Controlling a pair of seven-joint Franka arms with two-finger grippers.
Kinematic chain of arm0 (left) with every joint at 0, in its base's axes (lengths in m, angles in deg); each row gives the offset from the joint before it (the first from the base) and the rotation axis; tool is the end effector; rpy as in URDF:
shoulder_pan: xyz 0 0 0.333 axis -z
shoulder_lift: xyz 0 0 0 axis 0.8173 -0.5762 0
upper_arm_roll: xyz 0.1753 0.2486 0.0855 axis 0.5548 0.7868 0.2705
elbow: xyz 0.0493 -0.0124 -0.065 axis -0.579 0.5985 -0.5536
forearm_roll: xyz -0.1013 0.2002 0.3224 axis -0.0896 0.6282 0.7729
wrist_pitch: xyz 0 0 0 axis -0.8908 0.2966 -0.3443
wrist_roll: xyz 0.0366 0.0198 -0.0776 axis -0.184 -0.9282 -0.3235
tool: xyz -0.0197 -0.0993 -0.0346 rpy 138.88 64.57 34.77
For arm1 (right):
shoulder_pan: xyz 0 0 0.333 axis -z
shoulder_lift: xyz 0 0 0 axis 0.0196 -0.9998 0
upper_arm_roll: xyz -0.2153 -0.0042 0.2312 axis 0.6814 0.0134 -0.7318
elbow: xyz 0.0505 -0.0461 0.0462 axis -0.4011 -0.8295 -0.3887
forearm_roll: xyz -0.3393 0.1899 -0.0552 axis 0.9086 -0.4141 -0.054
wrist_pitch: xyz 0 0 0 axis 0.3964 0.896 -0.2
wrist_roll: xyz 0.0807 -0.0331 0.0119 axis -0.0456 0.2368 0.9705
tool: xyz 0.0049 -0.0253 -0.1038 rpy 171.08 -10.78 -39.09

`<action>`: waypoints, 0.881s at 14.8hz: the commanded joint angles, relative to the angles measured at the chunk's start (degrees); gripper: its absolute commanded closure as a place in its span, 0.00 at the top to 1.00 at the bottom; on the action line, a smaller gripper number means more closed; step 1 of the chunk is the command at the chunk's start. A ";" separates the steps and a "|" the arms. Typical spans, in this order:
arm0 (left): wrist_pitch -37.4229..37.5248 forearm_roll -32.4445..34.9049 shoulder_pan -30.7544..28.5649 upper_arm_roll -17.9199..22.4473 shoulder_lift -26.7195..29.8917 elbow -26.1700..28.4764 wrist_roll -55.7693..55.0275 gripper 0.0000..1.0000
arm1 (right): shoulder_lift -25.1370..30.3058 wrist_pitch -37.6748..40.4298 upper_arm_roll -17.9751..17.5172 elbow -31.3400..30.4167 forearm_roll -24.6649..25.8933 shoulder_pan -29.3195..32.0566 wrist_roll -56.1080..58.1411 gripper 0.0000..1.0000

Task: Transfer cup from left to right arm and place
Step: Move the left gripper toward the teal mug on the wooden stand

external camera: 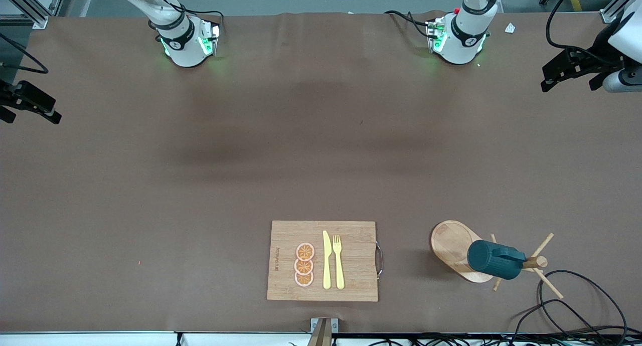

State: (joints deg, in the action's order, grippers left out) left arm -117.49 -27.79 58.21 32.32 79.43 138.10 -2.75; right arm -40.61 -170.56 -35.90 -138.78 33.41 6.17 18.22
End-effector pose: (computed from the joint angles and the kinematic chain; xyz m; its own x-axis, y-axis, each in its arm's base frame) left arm 0.5088 -0.0563 0.6693 0.9996 0.0101 -0.0263 0.0099 -0.9999 -0.0089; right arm 0.5438 -0.0351 0.6535 0.9960 -0.0450 0.0775 -0.0439 -0.9989 -0.0158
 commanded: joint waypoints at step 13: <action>-0.73 -0.71 -1.20 2.26 -7.66 -6.11 -0.74 1.00 | 0.81 -0.14 -0.28 -0.53 0.53 0.40 0.32 1.00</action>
State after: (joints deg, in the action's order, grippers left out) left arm -118.63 -27.79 57.30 34.44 74.99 135.33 -2.64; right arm -40.61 -170.56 -35.85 -138.78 33.41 6.18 18.22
